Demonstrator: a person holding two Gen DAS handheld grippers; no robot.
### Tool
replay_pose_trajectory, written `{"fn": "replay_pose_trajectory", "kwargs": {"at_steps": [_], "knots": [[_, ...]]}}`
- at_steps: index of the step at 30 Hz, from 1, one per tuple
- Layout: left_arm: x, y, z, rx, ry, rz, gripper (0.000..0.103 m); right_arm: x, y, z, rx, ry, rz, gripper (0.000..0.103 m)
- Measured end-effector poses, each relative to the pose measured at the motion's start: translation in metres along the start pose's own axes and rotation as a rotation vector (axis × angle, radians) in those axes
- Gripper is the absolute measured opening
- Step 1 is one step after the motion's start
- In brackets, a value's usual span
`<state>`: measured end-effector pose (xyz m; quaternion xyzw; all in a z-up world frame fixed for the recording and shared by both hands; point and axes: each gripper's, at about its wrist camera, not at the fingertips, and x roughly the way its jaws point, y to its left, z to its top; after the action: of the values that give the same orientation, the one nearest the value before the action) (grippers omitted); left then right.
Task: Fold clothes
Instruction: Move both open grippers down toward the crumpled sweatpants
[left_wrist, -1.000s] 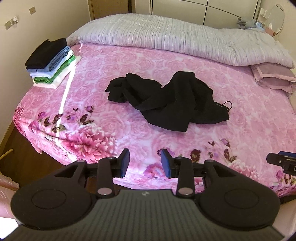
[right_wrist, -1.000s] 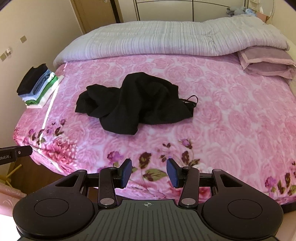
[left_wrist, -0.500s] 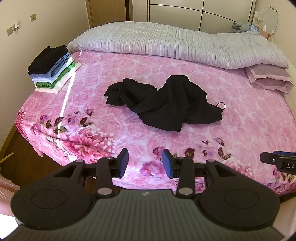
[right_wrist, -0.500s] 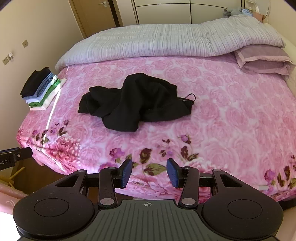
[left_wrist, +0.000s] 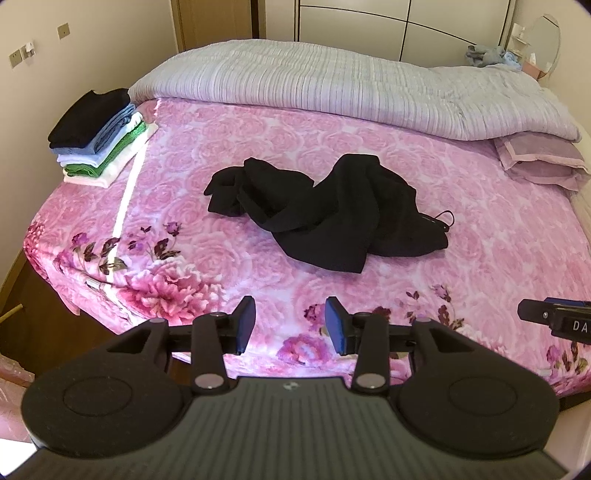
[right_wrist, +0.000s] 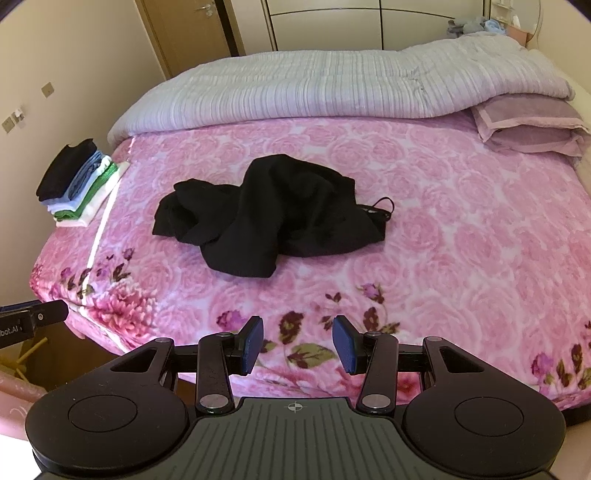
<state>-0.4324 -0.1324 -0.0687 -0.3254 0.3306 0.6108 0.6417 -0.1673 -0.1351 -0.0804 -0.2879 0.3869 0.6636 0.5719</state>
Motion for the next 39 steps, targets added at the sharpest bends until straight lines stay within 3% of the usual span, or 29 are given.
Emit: {"fn": "replay_pose_trajectory", "kwargs": {"at_steps": [6,13,25,31,39], "knots": [[0.043,0.047,0.029,-0.072,0.054,0.001,0.038,0.039,-0.005,0.023,0.073,0.047,-0.014,0.046],[0.110,0.109,0.082,-0.131,0.119,0.022,0.039,0.091,-0.026,0.063,0.206,0.093,-0.104,0.046],[0.251,0.141,0.184,0.005,0.230,-0.069,0.041,0.167,-0.034,0.116,0.471,0.140,-0.263,0.046],[0.314,0.153,0.200,0.003,0.292,-0.087,0.041,0.206,-0.049,0.126,0.586,0.178,-0.278,0.046],[0.379,0.161,0.208,-0.073,0.344,-0.112,0.041,0.273,-0.068,0.164,0.599,0.196,-0.283,0.046]]}}
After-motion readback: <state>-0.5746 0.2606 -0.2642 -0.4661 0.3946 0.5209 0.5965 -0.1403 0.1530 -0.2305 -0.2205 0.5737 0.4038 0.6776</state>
